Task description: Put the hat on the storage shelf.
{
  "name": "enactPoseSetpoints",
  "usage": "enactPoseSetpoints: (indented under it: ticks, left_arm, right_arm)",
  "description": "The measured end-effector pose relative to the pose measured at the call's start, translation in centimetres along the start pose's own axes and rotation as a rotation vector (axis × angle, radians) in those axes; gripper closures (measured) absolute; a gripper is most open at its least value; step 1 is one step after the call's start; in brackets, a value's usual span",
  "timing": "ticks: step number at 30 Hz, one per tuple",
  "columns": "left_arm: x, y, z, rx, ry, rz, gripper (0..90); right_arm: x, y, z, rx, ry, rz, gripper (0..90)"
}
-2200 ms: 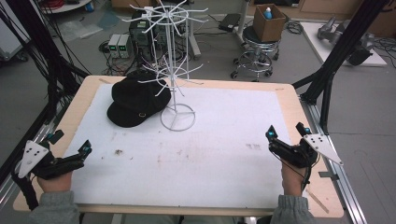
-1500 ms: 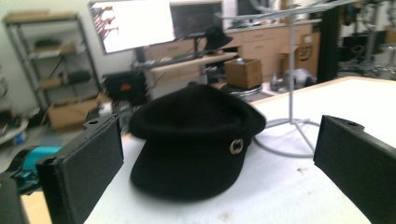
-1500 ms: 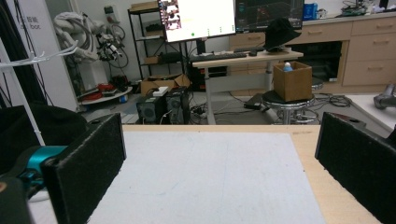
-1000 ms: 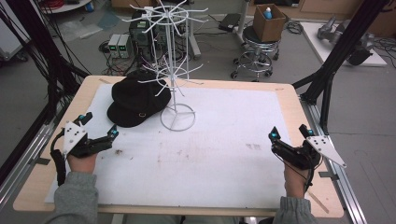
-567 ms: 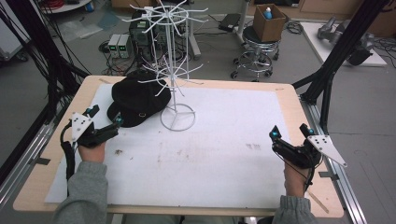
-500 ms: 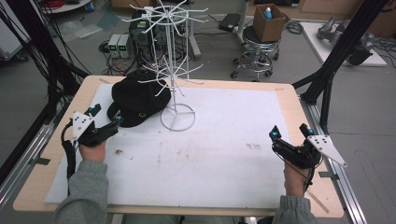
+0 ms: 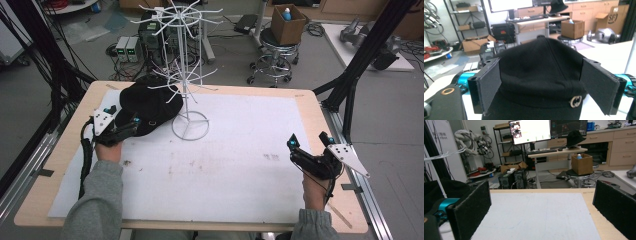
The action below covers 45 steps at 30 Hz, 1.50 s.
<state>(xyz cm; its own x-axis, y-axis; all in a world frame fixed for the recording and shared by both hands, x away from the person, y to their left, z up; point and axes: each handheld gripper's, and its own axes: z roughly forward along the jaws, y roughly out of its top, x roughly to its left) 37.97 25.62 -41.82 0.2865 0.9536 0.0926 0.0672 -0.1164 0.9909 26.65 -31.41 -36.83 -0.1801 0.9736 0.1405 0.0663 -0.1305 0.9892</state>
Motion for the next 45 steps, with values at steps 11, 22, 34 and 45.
enactPoseSetpoints:
  ticks: [11,22,34,45]
  left_arm:
    - [-4.1,0.0,2.5,-0.016,-0.041,0.001,21.7]
    - [-6.3,-0.9,4.7,0.039,-0.026,0.078,22.1]
    - [-6.2,-1.7,5.3,0.059,-0.025,0.126,18.0]
    - [-8.1,-1.4,7.2,0.092,0.008,0.131,22.8]
  right_arm:
    - [-0.3,-0.1,0.3,0.014,-0.011,0.02,0.7]
    - [-0.6,-0.3,0.3,0.021,-0.023,0.018,0.8]
    - [-1.0,-0.5,0.3,0.04,-0.037,0.044,0.8]
    - [-0.9,-0.7,0.5,0.05,-0.047,0.026,0.7]
